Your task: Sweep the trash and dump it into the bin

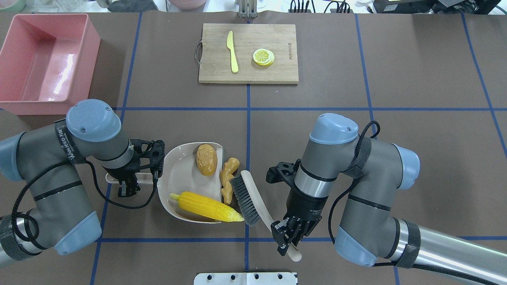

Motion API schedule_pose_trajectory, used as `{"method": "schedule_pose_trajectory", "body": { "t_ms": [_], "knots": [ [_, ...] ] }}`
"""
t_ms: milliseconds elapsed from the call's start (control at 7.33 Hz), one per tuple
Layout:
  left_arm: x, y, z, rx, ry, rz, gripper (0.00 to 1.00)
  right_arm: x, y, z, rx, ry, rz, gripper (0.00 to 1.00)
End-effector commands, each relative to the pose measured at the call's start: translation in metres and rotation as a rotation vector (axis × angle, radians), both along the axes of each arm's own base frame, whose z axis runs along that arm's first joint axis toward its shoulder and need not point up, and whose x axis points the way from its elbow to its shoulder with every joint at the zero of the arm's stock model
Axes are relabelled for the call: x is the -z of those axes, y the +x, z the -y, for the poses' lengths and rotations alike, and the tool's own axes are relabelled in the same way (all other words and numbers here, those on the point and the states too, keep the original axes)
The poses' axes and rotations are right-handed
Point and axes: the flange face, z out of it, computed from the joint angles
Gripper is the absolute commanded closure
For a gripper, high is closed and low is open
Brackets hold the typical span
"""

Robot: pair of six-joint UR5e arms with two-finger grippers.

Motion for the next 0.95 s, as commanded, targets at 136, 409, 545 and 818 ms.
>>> {"method": "schedule_pose_trajectory", "body": {
  "t_ms": [136,409,545,818],
  "knots": [
    [-0.001,0.0,0.0,0.001,-0.001,0.003,1.0,0.015,-0.005,0.009,-0.011,0.009,0.014,1.0],
    [-0.001,0.0,0.0,0.001,-0.001,0.003,1.0,0.021,-0.005,0.011,-0.014,0.009,0.021,1.0],
    [-0.001,0.0,0.0,0.001,-0.001,0.003,1.0,0.031,-0.01,0.013,-0.013,0.012,0.027,1.0],
    [0.0,0.0,0.0,0.001,0.0,0.002,1.0,0.05,-0.029,0.022,-0.014,0.014,0.033,1.0]
  ]
}}
